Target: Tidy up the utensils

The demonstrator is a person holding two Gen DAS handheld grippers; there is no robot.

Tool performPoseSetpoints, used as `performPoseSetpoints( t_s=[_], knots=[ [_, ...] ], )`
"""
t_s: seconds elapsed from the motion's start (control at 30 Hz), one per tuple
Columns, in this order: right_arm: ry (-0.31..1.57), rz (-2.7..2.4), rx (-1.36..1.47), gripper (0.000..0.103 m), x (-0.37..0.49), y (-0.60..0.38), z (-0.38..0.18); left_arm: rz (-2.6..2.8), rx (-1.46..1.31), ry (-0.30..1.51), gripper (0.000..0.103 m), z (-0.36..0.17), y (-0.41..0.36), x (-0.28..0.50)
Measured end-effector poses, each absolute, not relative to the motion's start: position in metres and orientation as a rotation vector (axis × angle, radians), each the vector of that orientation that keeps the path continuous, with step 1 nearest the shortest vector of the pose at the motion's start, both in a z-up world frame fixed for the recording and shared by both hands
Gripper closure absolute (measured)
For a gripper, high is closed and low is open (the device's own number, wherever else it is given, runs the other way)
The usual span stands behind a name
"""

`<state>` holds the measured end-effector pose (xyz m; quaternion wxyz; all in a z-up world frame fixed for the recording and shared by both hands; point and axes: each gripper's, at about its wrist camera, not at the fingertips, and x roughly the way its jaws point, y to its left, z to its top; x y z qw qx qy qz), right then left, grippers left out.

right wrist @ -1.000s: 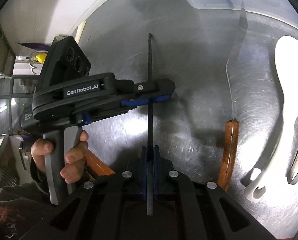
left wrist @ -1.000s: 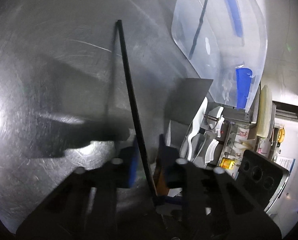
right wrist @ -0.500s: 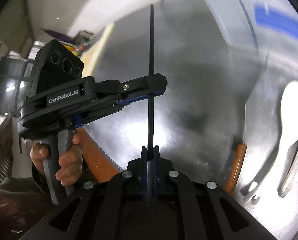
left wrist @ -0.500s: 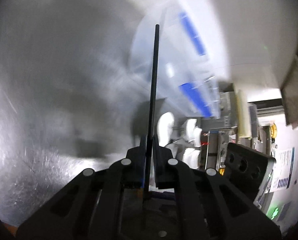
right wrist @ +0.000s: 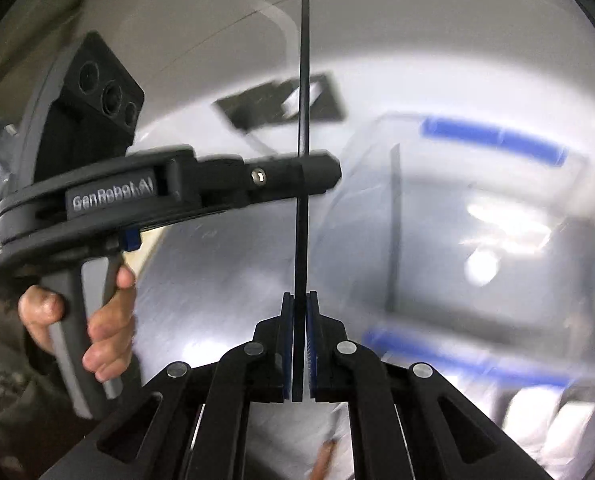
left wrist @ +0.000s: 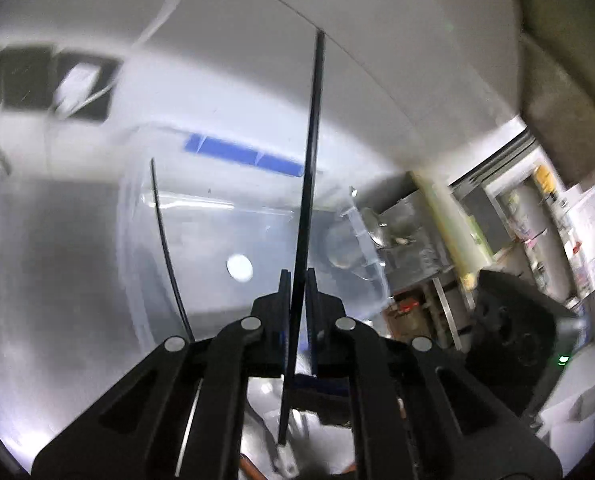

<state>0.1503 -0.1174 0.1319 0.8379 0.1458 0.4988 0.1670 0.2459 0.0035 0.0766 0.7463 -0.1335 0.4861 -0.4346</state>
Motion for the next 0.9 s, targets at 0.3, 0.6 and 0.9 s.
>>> performPoseSetpoints(
  t_s=[0.3,0.6,0.9],
  knots=[
    [1.231,0.271,0.382,0.096,0.229,-0.16,0.057,-0.818,-0.189,1.295,0.097,-0.008,-0.054,0.322],
    [1.379,0.255,0.458,0.096,0.253,-0.168,-0.006,-0.711,-0.041,1.421,0.097,-0.066,-0.073,0.323],
    [1.221,0.129,0.356,0.089,0.209,-0.184,0.042,-0.681,-0.058,1.148,0.059,0.003,-0.036,0.283]
  ],
)
